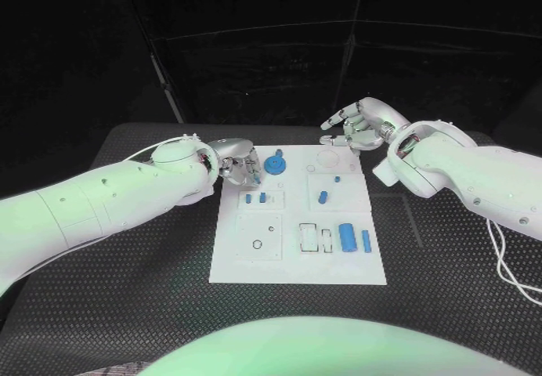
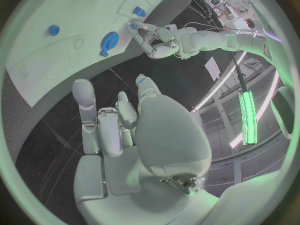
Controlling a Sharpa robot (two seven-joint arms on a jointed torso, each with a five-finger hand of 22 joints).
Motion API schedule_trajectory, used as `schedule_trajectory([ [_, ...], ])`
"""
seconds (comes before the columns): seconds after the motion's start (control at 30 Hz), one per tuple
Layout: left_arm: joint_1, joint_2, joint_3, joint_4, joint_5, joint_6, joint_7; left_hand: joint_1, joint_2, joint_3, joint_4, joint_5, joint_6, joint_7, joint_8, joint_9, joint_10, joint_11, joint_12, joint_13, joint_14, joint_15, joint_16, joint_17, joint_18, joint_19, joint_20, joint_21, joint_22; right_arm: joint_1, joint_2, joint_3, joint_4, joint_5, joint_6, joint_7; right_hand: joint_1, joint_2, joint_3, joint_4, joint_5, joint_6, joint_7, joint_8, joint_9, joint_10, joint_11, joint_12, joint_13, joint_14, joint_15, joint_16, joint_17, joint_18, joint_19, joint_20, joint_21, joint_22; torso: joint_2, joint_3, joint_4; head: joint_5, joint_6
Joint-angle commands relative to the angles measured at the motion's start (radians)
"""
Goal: Assemble the parts on the task board
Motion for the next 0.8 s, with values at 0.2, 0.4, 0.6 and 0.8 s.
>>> schedule_trajectory([
  [0.2,0.001,0.009,0.001,-0.003,0.007,0.020,-0.003,-0.013,-0.001,0.005,0.001,-0.005,0.009,-0.001,-0.004,0.000,0.006,-0.001,-0.005,0.000,0.026,-0.007,0.002,-0.002,-0.011,-0.001,0.000,0.001,0.000,0.002,0.000,0.001,0.002,-0.002,0.004,0.007,-0.003,0.009,-0.004,-0.001,-0.002,0.006,-0.003,0.006,0.001,-0.002,0.001,0.003,0.000,0.045,-0.005,-0.004,0.012,0.020,0.005,0.000,-0.006,-0.001,0.001,-0.0011,0.0011,-0.002,0.000],
  [0.4,0.001,0.015,0.001,-0.005,0.007,0.022,-0.003,-0.013,-0.001,0.005,0.001,-0.005,0.009,-0.001,-0.004,0.000,0.006,-0.001,-0.005,0.000,0.026,-0.007,0.002,-0.002,-0.011,-0.001,0.000,0.001,0.000,0.002,0.002,0.001,0.001,-0.002,0.004,0.007,-0.003,0.009,-0.004,-0.001,-0.002,0.006,-0.003,0.006,0.001,-0.002,0.001,0.003,0.000,0.045,-0.005,-0.004,0.012,0.020,0.005,0.000,-0.006,-0.001,0.001,-0.0004,-0.0003,0.000,0.000],
  [0.6,0.001,0.020,0.001,-0.012,0.007,0.029,-0.005,-0.013,-0.002,0.005,0.001,-0.005,0.010,-0.001,-0.004,0.000,0.007,-0.001,-0.006,0.000,0.026,-0.007,0.001,-0.004,-0.012,0.000,0.000,0.003,0.002,0.002,0.002,0.001,0.002,-0.002,0.004,0.007,-0.003,0.009,-0.004,-0.001,-0.002,0.006,-0.003,0.006,0.001,-0.002,0.001,0.003,0.000,0.045,-0.005,-0.004,0.012,0.020,0.005,0.000,-0.006,-0.001,0.000,-0.0006,-0.0003,-0.001,0.000],
  [0.8,0.001,0.025,0.001,-0.018,0.007,0.042,-0.011,-0.013,-0.004,0.006,0.000,-0.006,0.011,-0.002,-0.005,0.000,0.008,-0.002,-0.007,0.001,0.026,-0.007,0.001,-0.004,-0.012,-0.001,0.000,0.002,0.002,0.002,0.002,0.001,0.002,-0.002,0.004,0.007,-0.003,0.009,-0.004,-0.001,-0.002,0.006,-0.003,0.006,0.001,-0.002,0.001,0.003,0.000,0.045,-0.005,-0.004,0.012,0.020,0.005,0.000,-0.006,-0.001,0.000,-0.0006,-0.0001,-0.001,0.000],
])
